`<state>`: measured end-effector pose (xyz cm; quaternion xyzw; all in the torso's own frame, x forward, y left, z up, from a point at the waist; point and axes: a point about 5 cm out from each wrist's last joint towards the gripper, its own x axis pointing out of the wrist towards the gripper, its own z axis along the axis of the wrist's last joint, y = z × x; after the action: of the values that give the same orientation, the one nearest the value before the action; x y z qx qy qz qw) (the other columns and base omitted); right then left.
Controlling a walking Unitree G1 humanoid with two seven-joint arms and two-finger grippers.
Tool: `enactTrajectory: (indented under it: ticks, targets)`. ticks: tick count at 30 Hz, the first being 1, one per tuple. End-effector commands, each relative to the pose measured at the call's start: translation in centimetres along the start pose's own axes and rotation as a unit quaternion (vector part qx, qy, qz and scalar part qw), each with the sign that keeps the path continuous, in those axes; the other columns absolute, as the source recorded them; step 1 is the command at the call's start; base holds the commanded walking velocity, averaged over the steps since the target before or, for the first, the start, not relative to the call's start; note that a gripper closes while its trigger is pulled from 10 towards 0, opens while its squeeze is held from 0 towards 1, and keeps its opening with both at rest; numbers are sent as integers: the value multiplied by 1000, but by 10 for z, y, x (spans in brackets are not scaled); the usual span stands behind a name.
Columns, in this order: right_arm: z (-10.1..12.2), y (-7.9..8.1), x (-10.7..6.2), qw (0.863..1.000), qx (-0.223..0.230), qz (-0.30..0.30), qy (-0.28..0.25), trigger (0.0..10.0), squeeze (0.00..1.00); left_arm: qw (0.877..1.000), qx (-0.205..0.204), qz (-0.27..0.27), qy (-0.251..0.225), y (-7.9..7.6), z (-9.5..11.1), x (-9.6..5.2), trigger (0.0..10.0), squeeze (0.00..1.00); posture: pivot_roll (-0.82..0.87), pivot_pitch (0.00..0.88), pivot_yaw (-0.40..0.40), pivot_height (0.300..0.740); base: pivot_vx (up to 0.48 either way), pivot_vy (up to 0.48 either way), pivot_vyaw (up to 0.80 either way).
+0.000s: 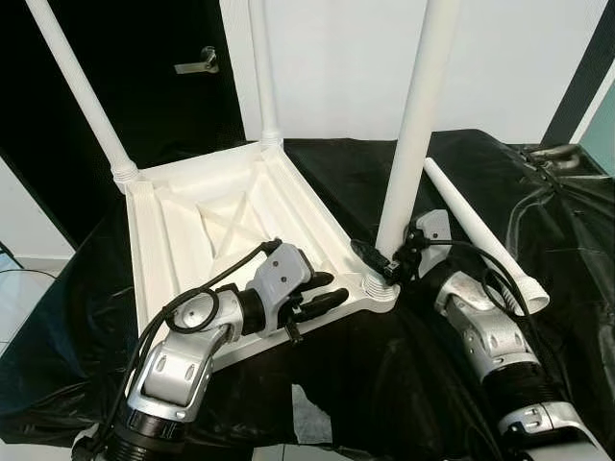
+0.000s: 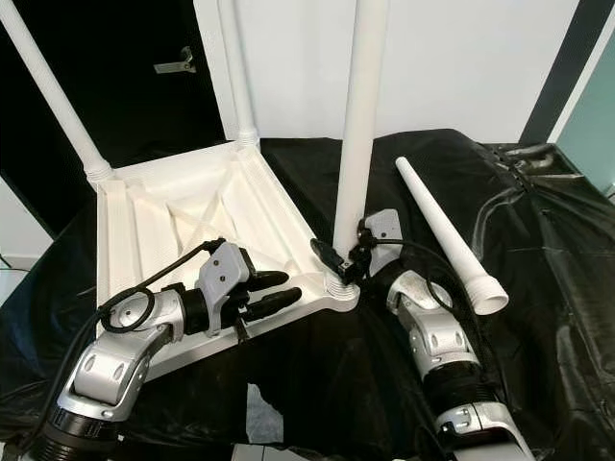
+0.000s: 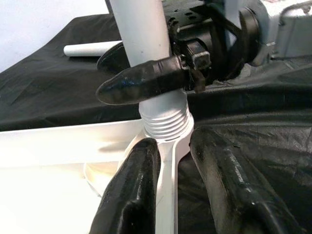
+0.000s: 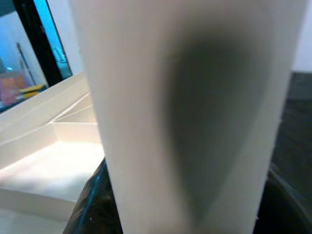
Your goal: Building children table
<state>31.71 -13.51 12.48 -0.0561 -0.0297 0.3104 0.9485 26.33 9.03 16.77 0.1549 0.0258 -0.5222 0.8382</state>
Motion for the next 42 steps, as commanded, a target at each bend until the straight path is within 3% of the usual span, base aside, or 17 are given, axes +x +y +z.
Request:
enactTrajectory:
  ticks: [1,7,9,18,27,31,41,42]
  targets:
    - [-46,11,-18,994,-5,4,112,10000,0,998,-1,63,3,7,-3,-2,10000,0,45,0,53,740,0,0,0]
    - [-46,21,-19,993,-35,36,108,10000,0,998,0,65,3,8,-2,-3,10000,0,40,0,60,740,0,0,0]
    - [-41,27,-18,992,-64,58,96,10000,0,998,1,66,3,9,-1,-3,10000,0,38,0,66,740,0,0,0]
    - [-39,37,-22,991,-71,87,69,10000,0,997,2,71,2,11,0,-4,10000,0,44,0,65,740,0,0,0]
    - [-46,37,-25,995,-24,67,64,10000,0,997,4,77,3,14,0,-5,10000,0,47,0,68,740,0,0,0]
    - [-50,33,-25,997,25,37,62,10000,0,997,5,78,3,15,0,-6,10000,0,47,0,70,740,0,0,0]
    - [-52,32,-23,996,51,25,72,10000,0,997,7,77,3,16,0,-7,10000,0,45,0,74,740,0,0,0]
    - [-49,29,-21,995,70,3,70,10000,0,997,8,77,3,16,0,-7,10000,0,46,0,70,740,0,0,0]
